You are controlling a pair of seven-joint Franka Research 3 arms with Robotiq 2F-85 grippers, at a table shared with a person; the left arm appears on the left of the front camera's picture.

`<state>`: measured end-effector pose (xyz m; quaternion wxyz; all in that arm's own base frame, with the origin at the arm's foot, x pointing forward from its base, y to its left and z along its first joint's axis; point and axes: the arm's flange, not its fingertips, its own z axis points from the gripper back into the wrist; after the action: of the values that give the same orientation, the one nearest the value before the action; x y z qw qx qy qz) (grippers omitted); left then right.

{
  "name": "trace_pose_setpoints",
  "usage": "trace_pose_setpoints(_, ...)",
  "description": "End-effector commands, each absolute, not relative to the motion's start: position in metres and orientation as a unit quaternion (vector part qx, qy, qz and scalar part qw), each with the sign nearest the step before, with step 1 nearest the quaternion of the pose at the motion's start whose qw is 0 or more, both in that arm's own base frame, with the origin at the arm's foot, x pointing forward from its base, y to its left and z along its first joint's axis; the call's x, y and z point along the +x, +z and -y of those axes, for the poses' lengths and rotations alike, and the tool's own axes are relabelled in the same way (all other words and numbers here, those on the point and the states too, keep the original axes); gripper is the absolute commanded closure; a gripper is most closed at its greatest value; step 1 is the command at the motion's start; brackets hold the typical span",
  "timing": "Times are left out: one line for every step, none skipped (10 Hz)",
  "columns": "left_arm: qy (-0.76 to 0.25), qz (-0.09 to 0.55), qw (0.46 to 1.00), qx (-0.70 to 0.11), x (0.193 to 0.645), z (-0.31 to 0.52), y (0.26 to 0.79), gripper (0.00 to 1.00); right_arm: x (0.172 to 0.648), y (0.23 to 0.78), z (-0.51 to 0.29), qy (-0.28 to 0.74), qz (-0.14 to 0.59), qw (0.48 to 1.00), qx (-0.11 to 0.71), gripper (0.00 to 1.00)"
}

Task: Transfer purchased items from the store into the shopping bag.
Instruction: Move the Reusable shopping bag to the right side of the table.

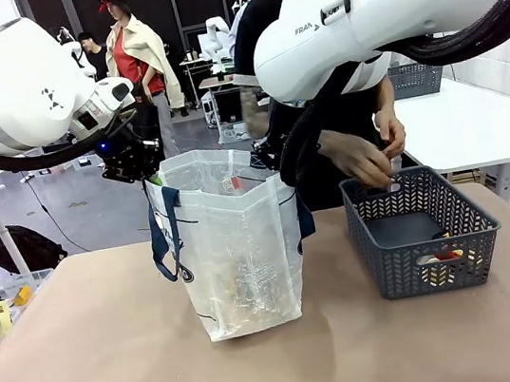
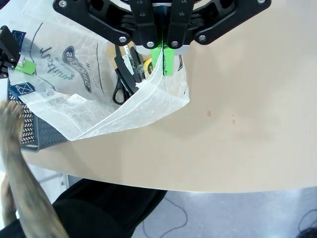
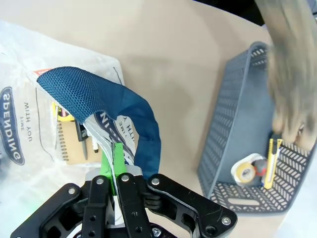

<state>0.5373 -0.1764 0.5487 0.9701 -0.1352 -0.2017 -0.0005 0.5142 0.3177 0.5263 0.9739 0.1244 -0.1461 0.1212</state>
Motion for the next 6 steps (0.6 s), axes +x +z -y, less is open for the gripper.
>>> trace_pose_setpoints(0.008,0.206,0.969,-0.136,0.5335,0.1736,0.551,1.0,0.511,0.5249,-0.3141,0.114,0.145,0.974,0.131,1.0)
trace_pose_setpoints(0.008,0.206,0.969,-0.136,0.5335,0.1736,0.551,1.0,0.511,0.5249,-0.3141,0.114,0.145,0.974,0.131,1.0)
trace_pose_setpoints(0.008,0.206,0.969,-0.136,0.5335,0.1736,0.551,1.0,0.511,0.5249,-0.3141,0.114,0.145,0.974,0.131,1.0)
trace_pose_setpoints(0.008,0.206,0.969,-0.136,0.5335,0.1736,0.551,1.0,0.511,0.5249,-0.3141,0.114,0.145,0.974,0.131,1.0)
trace_pose_setpoints(0.008,0.206,0.969,-0.136,0.5335,0.1736,0.551,1.0,0.511,0.5249,-0.3141,0.114,0.145,0.974,0.131,1.0)
trace_pose_setpoints(0.008,0.206,0.969,-0.136,0.5335,0.1736,0.551,1.0,0.511,0.5249,-0.3141,0.114,0.145,0.974,0.131,1.0)
